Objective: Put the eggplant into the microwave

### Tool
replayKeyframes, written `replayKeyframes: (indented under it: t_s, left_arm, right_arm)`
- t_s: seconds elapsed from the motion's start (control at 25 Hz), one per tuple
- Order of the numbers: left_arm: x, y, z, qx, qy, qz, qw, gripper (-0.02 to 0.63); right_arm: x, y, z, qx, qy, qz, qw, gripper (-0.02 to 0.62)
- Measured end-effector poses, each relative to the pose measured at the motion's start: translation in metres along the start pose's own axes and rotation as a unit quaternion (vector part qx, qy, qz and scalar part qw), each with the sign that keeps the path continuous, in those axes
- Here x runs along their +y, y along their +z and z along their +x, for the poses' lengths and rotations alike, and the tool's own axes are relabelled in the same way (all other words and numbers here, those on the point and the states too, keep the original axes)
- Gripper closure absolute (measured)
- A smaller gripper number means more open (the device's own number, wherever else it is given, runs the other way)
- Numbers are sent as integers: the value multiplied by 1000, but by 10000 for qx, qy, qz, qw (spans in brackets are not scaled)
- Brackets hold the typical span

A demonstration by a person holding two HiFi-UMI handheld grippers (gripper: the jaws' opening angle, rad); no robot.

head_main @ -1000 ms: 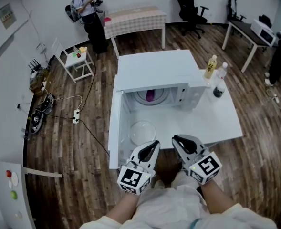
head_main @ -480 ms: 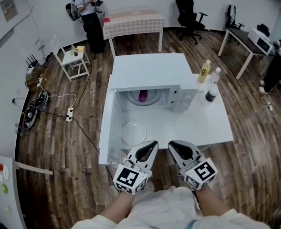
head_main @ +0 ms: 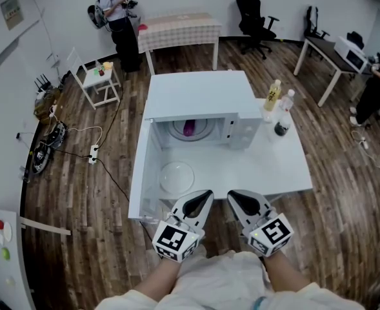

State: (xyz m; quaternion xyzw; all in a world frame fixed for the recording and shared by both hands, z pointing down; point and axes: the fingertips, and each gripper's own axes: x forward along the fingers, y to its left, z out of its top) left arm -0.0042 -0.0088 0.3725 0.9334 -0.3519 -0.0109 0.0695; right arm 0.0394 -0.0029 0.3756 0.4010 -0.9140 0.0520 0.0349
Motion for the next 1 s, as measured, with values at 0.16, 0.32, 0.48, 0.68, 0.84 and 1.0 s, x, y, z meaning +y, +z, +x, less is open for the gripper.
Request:
replayKeyframes:
  t_s: [0.16,0.32,0.48,0.68,0.84,1.0]
  left_arm:
    - [-1,-2,2,37,-19,20,10000,604]
    - [-2,-1,3,47,-29,41,10000,604]
    - [-1,0,2,29,-31,46,10000,604]
    - [-1,-2,-2,47,-35,63,10000,604]
    - [1,-1,-3,28,-33,76,10000,604]
    - [2,-1,-6,20,-37,92,9999,604]
  right_arm:
    - [-1,-1,1,7,25,8,10000,558]
    - [-1,0,4,3,70,5,10000,558]
    - [1,2,5,-6,86,17,10000,558]
    - [4,1,6,1,85,8,10000,558]
    - [6,1,8,-12,75,4,10000,558]
    - [10,0,8,-10,53,36,10000,558]
